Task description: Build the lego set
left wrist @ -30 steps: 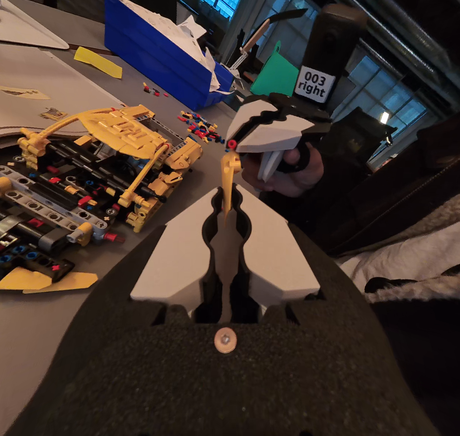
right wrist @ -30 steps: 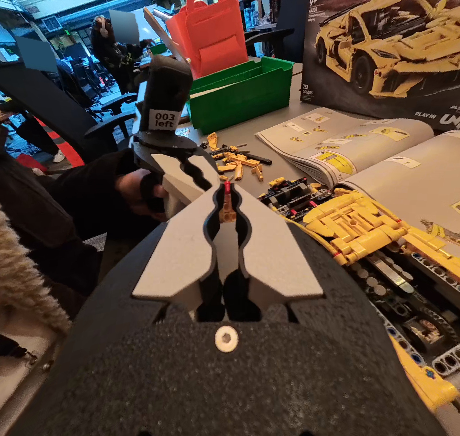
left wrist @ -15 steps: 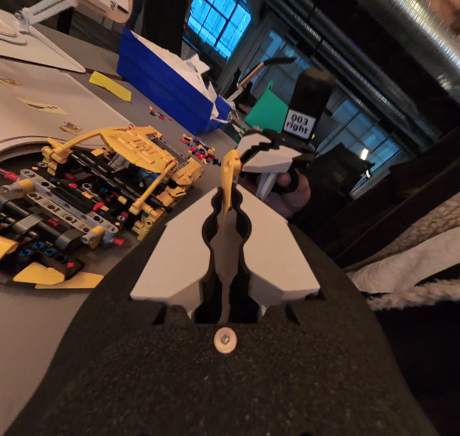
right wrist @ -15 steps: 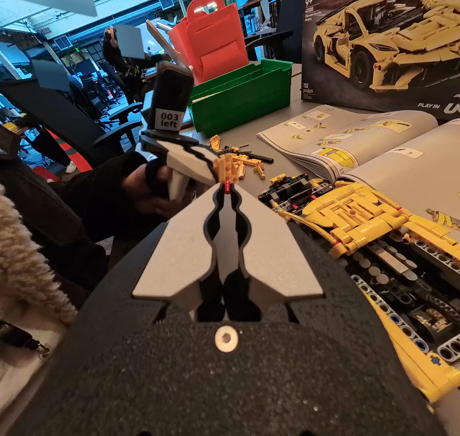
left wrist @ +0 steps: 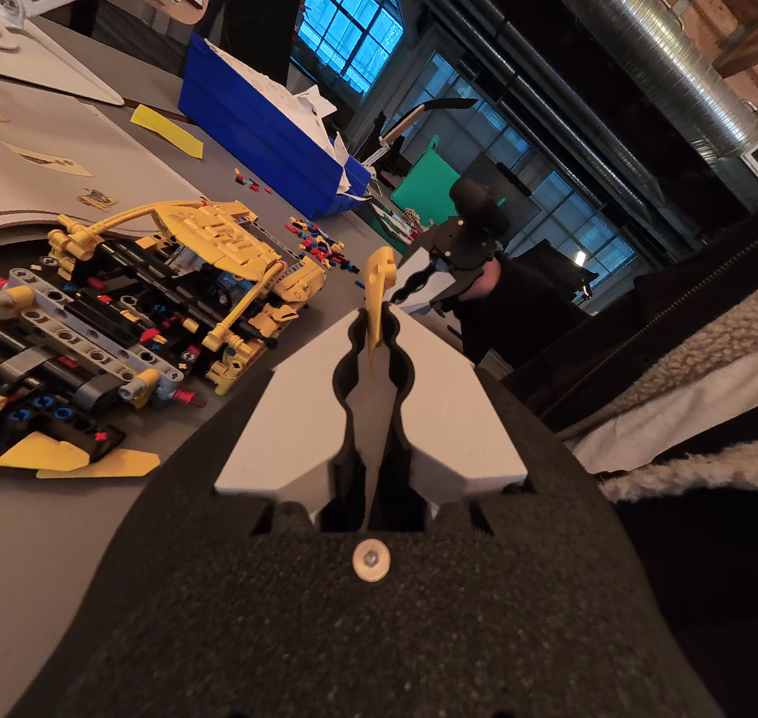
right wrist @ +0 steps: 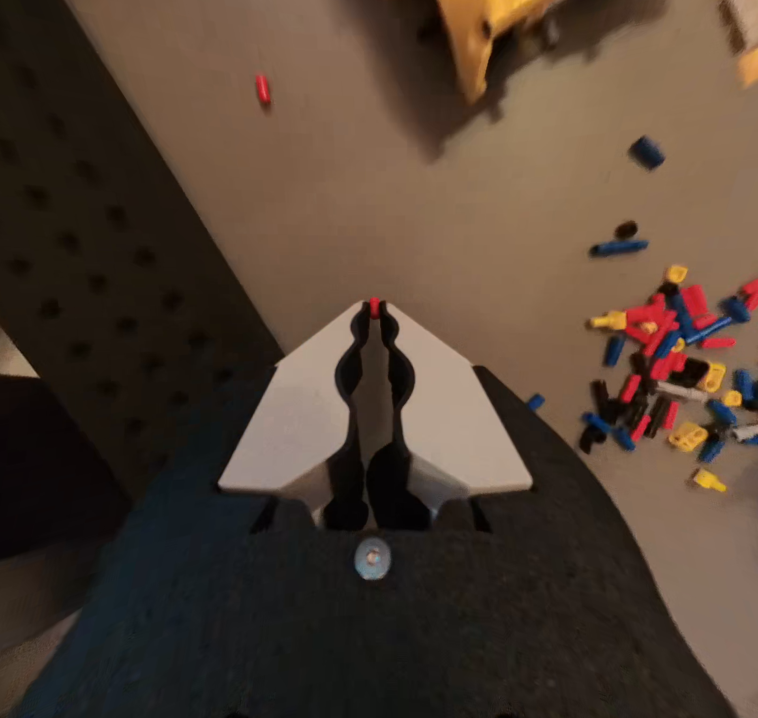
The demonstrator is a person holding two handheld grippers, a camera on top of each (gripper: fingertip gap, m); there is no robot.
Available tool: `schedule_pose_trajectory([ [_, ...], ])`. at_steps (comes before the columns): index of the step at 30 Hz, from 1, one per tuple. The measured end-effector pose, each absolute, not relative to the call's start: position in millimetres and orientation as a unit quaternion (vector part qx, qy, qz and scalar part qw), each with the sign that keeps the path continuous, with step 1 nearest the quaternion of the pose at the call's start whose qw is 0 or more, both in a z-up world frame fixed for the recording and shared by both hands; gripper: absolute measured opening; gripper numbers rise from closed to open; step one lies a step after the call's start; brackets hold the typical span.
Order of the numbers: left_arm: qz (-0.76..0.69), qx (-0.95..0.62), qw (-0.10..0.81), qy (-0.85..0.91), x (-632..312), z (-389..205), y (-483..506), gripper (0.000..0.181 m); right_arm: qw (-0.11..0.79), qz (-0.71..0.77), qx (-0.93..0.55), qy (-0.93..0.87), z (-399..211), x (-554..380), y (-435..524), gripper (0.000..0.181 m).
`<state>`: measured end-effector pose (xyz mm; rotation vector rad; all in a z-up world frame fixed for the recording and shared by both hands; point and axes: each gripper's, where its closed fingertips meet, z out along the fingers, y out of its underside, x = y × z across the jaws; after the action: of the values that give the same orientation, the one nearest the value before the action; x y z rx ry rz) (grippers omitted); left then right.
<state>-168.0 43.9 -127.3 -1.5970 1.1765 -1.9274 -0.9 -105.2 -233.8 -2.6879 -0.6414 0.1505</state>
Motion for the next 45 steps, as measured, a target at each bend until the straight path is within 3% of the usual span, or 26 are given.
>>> schedule_pose_trajectory([
  [7,-0.674,-0.572,0.193,0.426,-168,-130,43,0.007,0.08,0.02,-0.96,-0.269,-248,7,-120,0.005],
  [9,-0.675,-0.572,0.195,0.424,-168,-130,44,0.007,0.066,0.013,-0.959,-0.274,-247,9,-121,0.014],
  [26,-0.673,-0.573,0.193,0.426,-168,-131,43,0.007,0.057,0.027,-0.962,-0.264,-248,10,-120,0.005],
  [30,-0.674,-0.573,0.191,0.425,-168,-131,43,0.007,0.172,0.075,-0.953,-0.238,-228,0,-96,0.004],
  [35,-0.683,-0.559,0.161,0.442,-158,-130,22,0.007,0.474,0.242,-0.835,-0.141,-135,-51,-28,0.004],
  [38,-0.72,-0.538,0.126,0.42,-151,-119,8,0.007,0.599,0.382,-0.699,-0.081,-81,-93,-2,0.004],
  [45,-0.694,-0.544,0.149,0.447,-149,-126,4,0.007,0.6,0.439,-0.666,-0.068,-89,-143,23,0.004],
])
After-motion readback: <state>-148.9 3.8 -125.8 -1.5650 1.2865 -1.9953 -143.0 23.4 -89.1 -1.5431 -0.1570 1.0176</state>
